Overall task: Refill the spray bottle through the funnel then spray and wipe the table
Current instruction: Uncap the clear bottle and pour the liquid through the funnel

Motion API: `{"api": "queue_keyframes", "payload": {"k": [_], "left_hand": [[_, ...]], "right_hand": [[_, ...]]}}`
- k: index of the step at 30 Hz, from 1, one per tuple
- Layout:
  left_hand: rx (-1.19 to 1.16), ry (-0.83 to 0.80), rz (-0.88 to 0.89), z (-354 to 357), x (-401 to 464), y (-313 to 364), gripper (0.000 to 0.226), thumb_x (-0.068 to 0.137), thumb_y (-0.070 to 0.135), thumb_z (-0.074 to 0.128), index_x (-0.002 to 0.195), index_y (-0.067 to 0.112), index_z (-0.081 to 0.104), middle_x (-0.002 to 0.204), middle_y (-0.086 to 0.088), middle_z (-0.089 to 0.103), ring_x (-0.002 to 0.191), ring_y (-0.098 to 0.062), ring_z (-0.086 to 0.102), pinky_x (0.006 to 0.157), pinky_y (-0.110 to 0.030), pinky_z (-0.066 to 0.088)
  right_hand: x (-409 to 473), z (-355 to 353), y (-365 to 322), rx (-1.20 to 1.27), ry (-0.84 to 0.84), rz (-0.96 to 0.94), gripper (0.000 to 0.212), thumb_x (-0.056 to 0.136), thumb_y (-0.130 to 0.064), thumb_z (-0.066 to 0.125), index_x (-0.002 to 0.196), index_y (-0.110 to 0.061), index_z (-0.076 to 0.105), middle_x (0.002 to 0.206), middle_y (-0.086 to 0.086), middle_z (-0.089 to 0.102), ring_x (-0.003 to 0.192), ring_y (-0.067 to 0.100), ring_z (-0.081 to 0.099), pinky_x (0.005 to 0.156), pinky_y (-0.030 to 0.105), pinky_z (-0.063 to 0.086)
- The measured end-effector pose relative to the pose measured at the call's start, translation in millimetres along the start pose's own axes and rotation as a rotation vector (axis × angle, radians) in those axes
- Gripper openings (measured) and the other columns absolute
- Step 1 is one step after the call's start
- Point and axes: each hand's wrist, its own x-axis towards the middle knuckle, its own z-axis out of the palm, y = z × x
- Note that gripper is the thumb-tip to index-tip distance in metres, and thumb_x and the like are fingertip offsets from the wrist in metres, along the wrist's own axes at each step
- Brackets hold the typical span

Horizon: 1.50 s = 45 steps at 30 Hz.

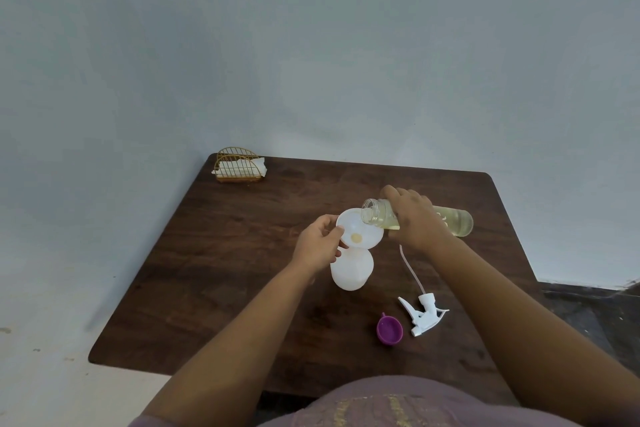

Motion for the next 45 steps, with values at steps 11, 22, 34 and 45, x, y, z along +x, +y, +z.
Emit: {"api": "queue_keyframes", "payload": {"k": [11,22,34,45], "left_hand": [[-0.001,-0.001,0.001,-0.5,-1.9,0.4,0.020,0.099,0.025,0.051,0.117,0.025,0.059,0.107,-0.001,0.068,0.078,-0.014,0.064,0.074,-0.032,0.058],[0.002,0.001,-0.004,-0.5,-1.0,-0.7,0.020,0.099,0.026,0.051,0.118,0.025,0.059,0.109,0.000,0.067,0.079,-0.014,0.064,0.075,-0.033,0.058],[0.006,-0.001,-0.004,-0.6,-1.2,0.3,0.017,0.099,0.025,0.052,0.115,0.028,0.058,0.111,0.001,0.066,0.084,-0.017,0.066,0.078,-0.034,0.059],[-0.002,-0.011,-0.002,-1.2,-0.6,0.6,0.020,0.100,0.025,0.051,0.119,0.026,0.058,0.110,-0.002,0.067,0.082,-0.015,0.065,0.075,-0.031,0.058]], "right_hand": [[0.8,1.6,-2.5,-0.013,0.008,-0.005,0.046,0.067,-0.020,0.072,0.106,-0.017,0.048,0.094,0.000,0.057,0.087,0.022,0.053,0.076,0.034,0.037],[-0.3,-2.2,-4.9,-0.034,0.007,-0.009,0.047,0.068,-0.020,0.073,0.108,-0.017,0.047,0.097,0.001,0.058,0.089,0.022,0.053,0.077,0.034,0.038],[-0.1,-1.9,-5.2,-0.070,0.006,-0.014,0.046,0.069,-0.021,0.072,0.108,-0.016,0.047,0.095,0.000,0.057,0.087,0.022,0.053,0.073,0.032,0.035],[1.3,-1.5,-4.7,-0.090,0.011,-0.006,0.043,0.069,-0.019,0.071,0.105,-0.016,0.047,0.092,-0.001,0.056,0.085,0.022,0.053,0.071,0.031,0.034]]}}
